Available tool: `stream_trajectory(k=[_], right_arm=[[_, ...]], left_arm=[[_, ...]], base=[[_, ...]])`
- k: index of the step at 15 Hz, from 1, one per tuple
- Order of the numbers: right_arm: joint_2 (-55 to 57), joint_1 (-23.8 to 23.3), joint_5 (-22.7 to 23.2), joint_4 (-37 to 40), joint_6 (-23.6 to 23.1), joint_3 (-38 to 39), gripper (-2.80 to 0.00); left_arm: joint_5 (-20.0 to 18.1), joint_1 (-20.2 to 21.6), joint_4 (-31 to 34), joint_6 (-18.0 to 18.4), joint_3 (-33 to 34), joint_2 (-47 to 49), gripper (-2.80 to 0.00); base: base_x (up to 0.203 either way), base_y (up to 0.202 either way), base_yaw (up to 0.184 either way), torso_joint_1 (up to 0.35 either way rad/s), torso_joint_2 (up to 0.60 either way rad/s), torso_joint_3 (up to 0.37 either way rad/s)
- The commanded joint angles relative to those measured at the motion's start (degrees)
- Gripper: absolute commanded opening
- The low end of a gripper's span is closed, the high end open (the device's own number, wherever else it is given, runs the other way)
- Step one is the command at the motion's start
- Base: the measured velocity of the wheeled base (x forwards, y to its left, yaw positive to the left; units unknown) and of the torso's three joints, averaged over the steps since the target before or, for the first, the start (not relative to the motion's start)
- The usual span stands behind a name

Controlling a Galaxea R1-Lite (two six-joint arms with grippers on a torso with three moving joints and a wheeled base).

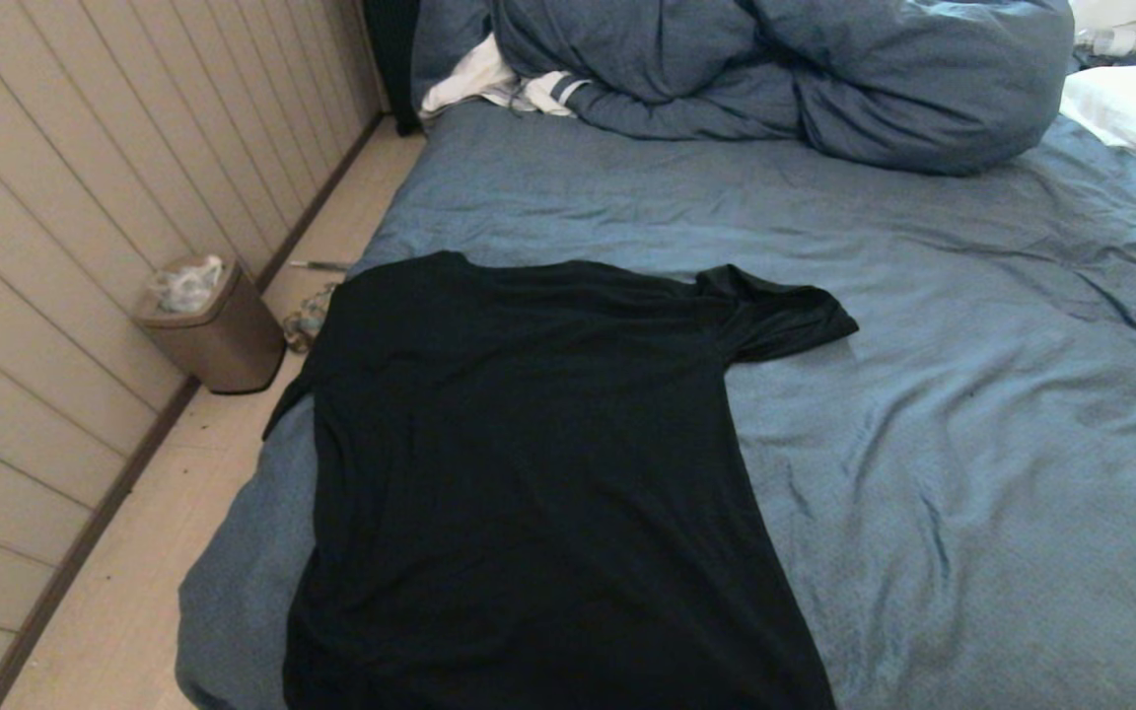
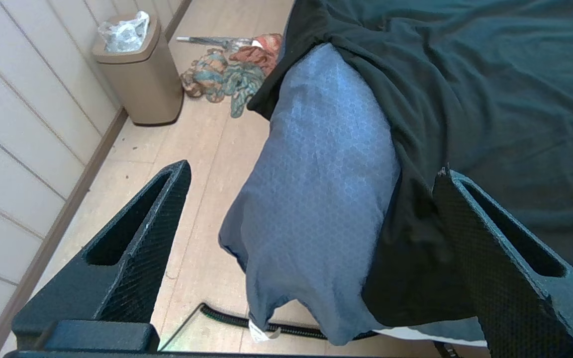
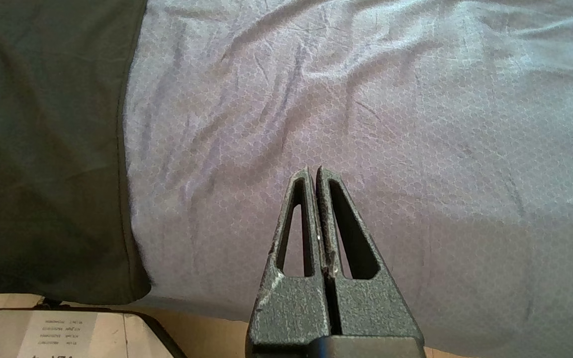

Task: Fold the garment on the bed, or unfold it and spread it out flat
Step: Fold the black T-shirt

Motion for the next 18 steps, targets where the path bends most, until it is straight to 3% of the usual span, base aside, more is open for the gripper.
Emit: stream_trajectory(k=[1, 10, 13, 16, 18], right_arm=[[0.1, 0.0, 0.0, 0.0, 0.1, 0.0, -2.8], [0.1, -0.1, 0.1, 0.0, 0.0, -0.2, -2.8], [0.9, 0.0, 0.1, 3.8, -0.2, -2.8, -2.8], [10.9, 0.1, 1.3, 8.5, 0.2, -13.8, -2.8], [22.8, 1.5, 2.3, 9.5, 0.7, -22.7, -2.8]], left_arm=[[0.0, 0.0, -0.1, -0.1, 1.9, 0.0, 0.0], [0.3, 0.0, 0.3, 0.2, 1.9, -0.1, 0.0], [-0.2, 0.0, 3.3, 1.7, -0.1, 2.5, 0.0], [-3.6, 0.0, 4.3, 1.7, -11.3, 12.4, 0.0], [-7.0, -0.1, 4.4, -0.3, -22.8, 23.2, 0.0]], base=[[0.0, 0.0, 0.0, 0.0, 0.0, 0.0], [0.0, 0.0, 0.0, 0.0, 0.0, 0.0], [0.0, 0.0, 0.0, 0.0, 0.0, 0.0], [0.0, 0.0, 0.0, 0.0, 0.0, 0.0], [0.0, 0.0, 0.0, 0.0, 0.0, 0.0]])
